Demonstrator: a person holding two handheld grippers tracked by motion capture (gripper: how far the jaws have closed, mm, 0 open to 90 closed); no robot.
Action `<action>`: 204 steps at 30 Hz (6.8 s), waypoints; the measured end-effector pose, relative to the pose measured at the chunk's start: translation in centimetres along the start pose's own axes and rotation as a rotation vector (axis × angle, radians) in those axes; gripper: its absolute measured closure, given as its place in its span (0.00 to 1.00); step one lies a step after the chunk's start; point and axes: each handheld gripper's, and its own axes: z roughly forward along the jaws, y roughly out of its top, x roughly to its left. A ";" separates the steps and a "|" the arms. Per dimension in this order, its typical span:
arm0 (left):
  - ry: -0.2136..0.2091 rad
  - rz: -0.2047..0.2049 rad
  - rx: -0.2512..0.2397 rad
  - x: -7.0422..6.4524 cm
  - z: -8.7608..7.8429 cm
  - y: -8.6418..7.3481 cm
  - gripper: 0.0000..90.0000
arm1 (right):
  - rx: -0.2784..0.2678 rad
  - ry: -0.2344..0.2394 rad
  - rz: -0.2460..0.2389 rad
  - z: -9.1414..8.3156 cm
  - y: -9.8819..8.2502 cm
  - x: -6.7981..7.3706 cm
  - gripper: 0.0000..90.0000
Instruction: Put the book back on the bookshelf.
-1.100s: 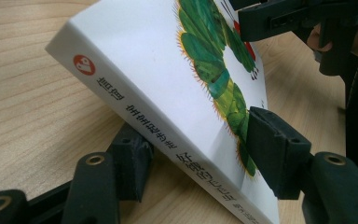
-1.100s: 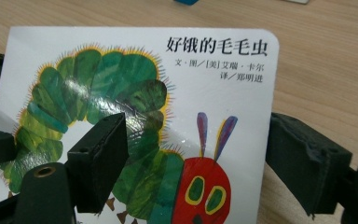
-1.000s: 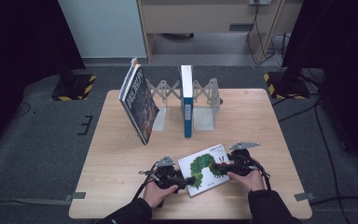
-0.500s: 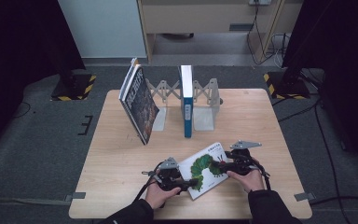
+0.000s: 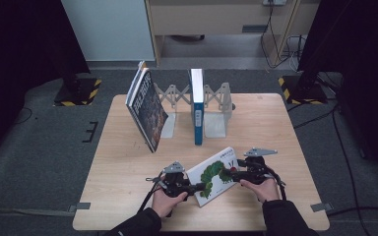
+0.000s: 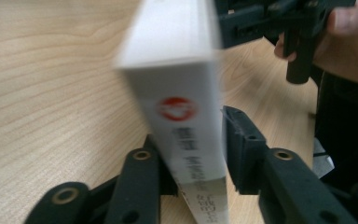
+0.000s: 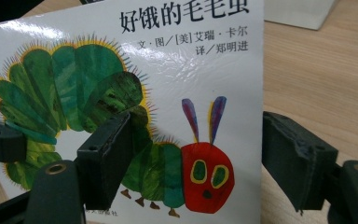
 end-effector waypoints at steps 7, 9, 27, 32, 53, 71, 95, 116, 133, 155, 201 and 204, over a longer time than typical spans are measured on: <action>0.011 0.022 -0.015 -0.1 0.1 -0.1 0.77 | -0.017 0.007 -0.004 -0.1 0.1 0.1 0.30; 0.016 0.032 -0.014 -0.2 0.2 -0.1 0.76 | -0.012 0.004 -0.003 -0.1 0.0 0.2 0.30; 0.017 0.037 0.026 -0.5 0.0 0.7 0.81 | -0.029 0.036 -0.019 -0.2 0.1 0.1 0.29; 0.019 0.051 0.018 -0.9 -0.4 1.2 0.82 | -0.039 0.035 -0.012 -0.4 0.2 0.0 0.29; 0.079 0.057 -0.033 -1.5 -3.2 3.4 0.82 | -0.049 -0.164 0.012 -2.7 -0.3 -2.8 0.16; 0.127 0.062 -0.092 -1.7 -5.6 5.6 0.82 | 0.082 -0.386 -0.020 -3.3 -1.5 -5.3 0.14; 0.271 0.082 -0.220 -1.8 -3.1 10.5 0.82 | 0.154 -0.427 -0.022 -2.7 -2.4 -6.4 0.10; 0.373 0.104 -0.244 -1.6 0.0 13.1 0.82 | 0.173 -0.408 -0.009 -2.1 -2.8 -6.6 0.08; 0.504 0.136 -0.253 -1.2 3.6 14.0 0.82 | 0.170 -0.396 0.001 -2.0 -2.9 -6.6 0.06; 0.563 0.108 -0.259 0.5 6.7 13.5 0.82 | 0.155 -0.398 -0.001 -2.0 -3.1 -6.7 0.06; 0.503 0.204 -0.172 -0.4 5.6 6.8 0.66 | 0.142 -0.399 -0.003 -1.9 -3.2 -6.5 0.05; 0.493 0.198 -0.169 -0.6 5.1 6.7 0.72 | 0.140 -0.400 0.000 -1.8 -3.2 -6.5 0.05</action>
